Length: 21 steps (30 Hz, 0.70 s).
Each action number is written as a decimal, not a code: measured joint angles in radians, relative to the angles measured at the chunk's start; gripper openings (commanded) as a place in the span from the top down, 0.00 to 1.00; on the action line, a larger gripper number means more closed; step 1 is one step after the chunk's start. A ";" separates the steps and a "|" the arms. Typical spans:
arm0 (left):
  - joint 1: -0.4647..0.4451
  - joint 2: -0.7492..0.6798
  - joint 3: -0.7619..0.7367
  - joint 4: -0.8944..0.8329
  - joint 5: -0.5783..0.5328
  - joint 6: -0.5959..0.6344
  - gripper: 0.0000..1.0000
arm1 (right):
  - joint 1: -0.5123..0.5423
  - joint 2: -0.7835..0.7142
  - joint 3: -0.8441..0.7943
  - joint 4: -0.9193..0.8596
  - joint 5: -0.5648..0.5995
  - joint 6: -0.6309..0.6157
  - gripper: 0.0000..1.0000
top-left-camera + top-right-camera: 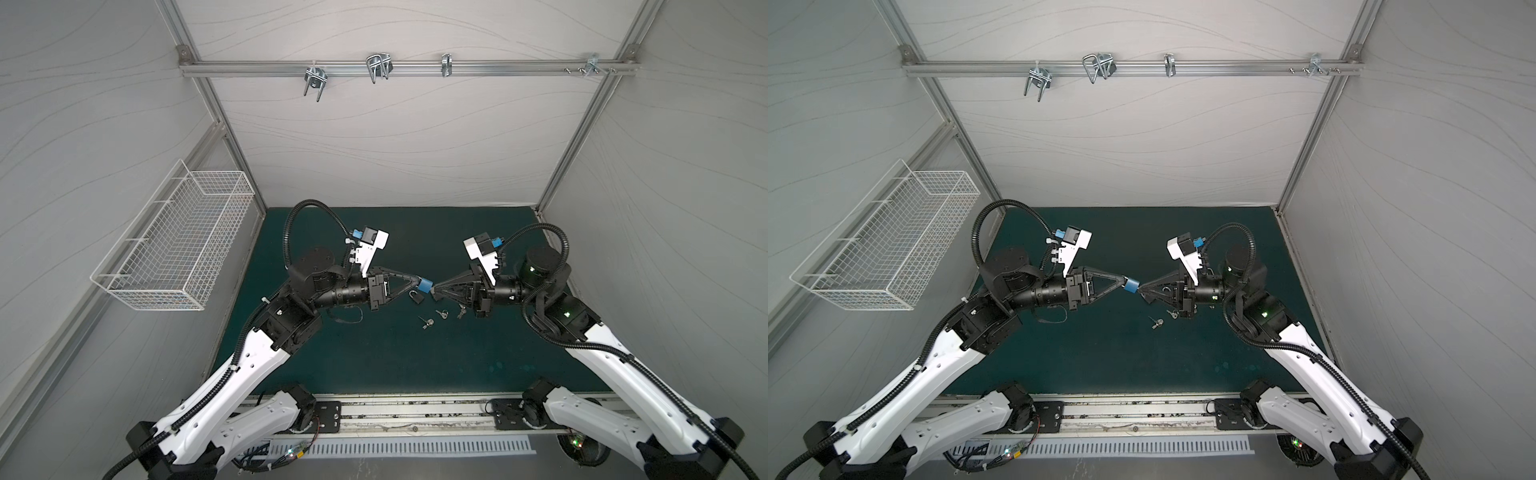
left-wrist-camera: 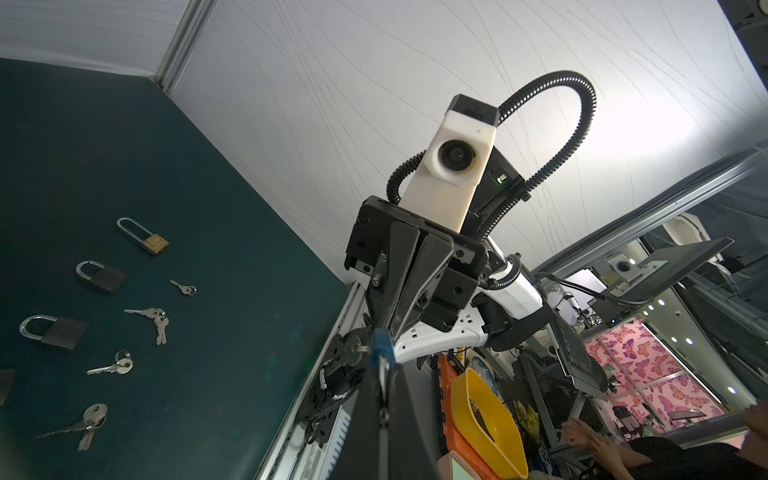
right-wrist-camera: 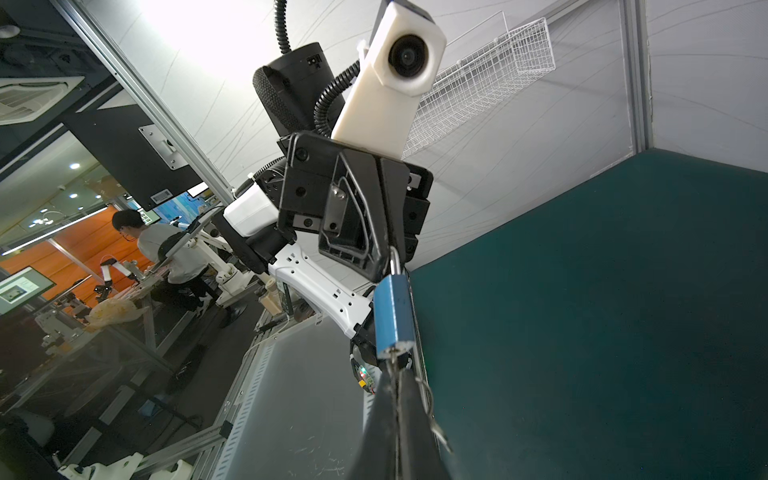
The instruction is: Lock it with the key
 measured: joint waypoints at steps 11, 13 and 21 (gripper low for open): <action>0.000 0.000 0.000 -0.005 0.014 0.016 1.00 | -0.003 0.005 0.015 -0.036 -0.026 -0.019 1.00; 0.001 0.001 0.000 -0.005 0.015 0.017 1.00 | 0.031 0.006 0.042 -0.100 0.016 -0.074 1.00; 0.005 0.001 0.000 -0.008 0.016 0.023 1.00 | 0.099 -0.026 0.062 -0.185 0.177 -0.182 1.00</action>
